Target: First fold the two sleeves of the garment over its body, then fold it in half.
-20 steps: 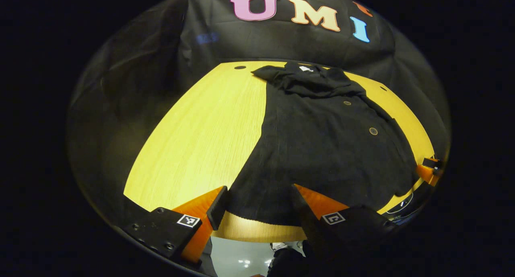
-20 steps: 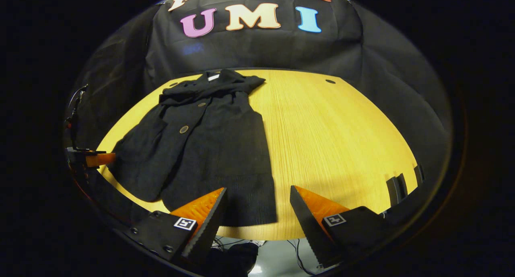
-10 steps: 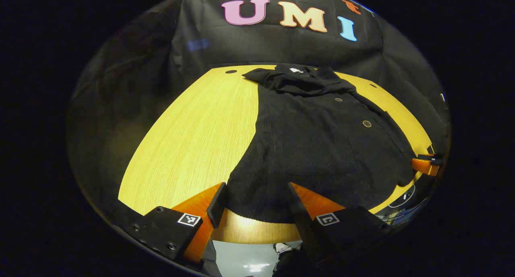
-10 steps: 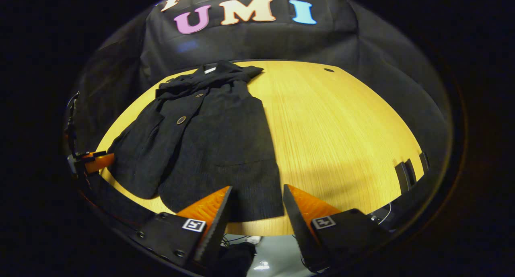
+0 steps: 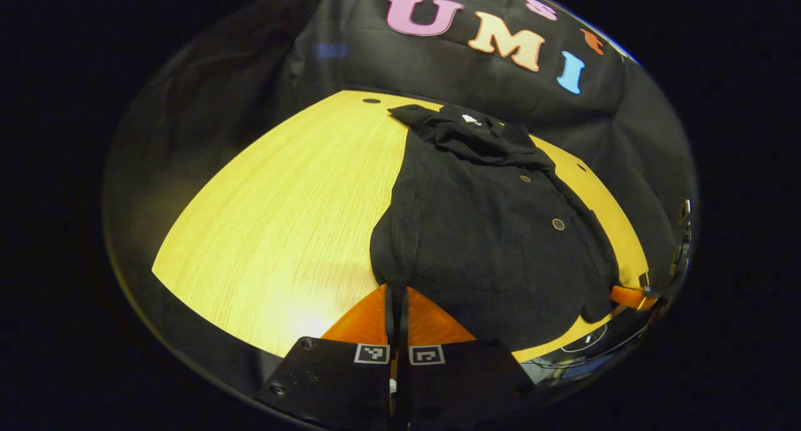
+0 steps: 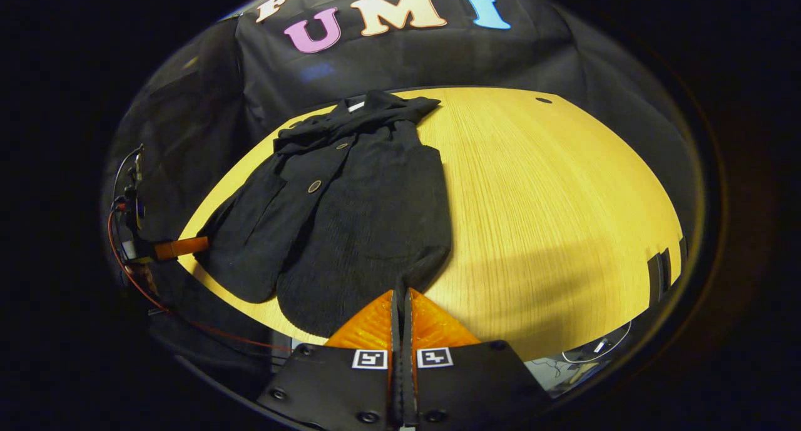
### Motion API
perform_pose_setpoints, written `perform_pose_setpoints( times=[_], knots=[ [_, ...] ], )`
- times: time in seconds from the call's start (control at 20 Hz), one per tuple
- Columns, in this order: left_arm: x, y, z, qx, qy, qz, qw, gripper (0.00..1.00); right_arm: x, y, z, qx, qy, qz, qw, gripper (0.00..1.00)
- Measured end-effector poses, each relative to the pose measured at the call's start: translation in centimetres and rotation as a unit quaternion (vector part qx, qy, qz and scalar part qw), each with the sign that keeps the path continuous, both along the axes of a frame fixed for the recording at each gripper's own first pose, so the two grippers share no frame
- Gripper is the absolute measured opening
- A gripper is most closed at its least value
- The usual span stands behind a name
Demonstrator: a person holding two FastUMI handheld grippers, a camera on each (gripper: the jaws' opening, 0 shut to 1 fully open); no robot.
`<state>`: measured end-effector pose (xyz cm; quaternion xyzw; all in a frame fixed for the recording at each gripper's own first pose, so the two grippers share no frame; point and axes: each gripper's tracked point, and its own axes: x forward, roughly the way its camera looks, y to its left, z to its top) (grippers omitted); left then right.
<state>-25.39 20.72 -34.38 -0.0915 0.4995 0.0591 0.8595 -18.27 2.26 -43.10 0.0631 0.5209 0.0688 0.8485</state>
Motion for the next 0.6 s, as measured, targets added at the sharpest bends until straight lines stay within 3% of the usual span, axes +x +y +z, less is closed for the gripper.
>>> perform_pose_setpoints(
  times=[0.45,0.6],
  knots=[
    [0.4,-1.2,2.6,0.036,-0.003,0.019,0.999,0.0,0.7,-0.5,2.3,0.029,-0.028,0.048,0.998,0.03],
    [1.0,-2.3,4.7,0.049,-0.01,-0.008,0.999,0.0,1.8,-0.4,4.3,0.031,-0.048,0.064,0.996,0.03]
  ],
)
